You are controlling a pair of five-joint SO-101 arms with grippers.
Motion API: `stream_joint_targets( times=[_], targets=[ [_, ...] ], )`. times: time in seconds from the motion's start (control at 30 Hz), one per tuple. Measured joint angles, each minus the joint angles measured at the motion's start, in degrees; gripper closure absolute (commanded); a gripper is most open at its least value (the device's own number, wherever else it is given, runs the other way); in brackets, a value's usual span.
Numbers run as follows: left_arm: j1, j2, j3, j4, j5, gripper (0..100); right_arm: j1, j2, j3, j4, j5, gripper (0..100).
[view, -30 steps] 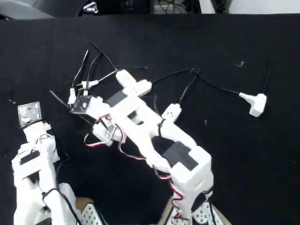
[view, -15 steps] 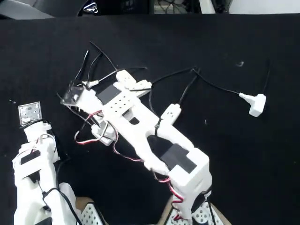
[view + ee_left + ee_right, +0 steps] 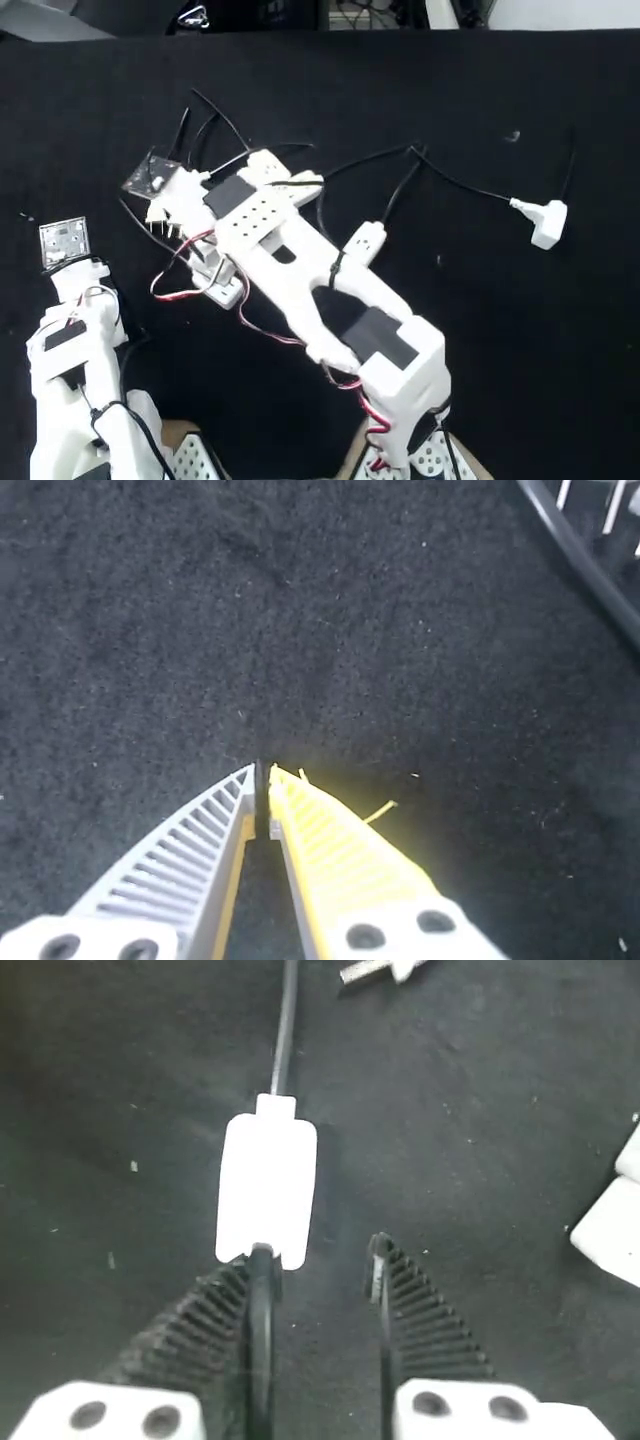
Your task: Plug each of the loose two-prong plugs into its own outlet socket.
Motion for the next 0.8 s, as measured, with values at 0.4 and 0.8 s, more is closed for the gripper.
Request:
stream_joint_targets(
  times=[0.4,0.8],
  targets=[
    [0.0,0.0,0.0,0.0,0.0,97,-2.3,3.2,-1.8,1.8,-2.3,80.6],
    [0.0,0.0,0.0,0.0,0.2,97,-3.7,3.8,-5.5,2.1,-3.4,89.6]
  ],
)
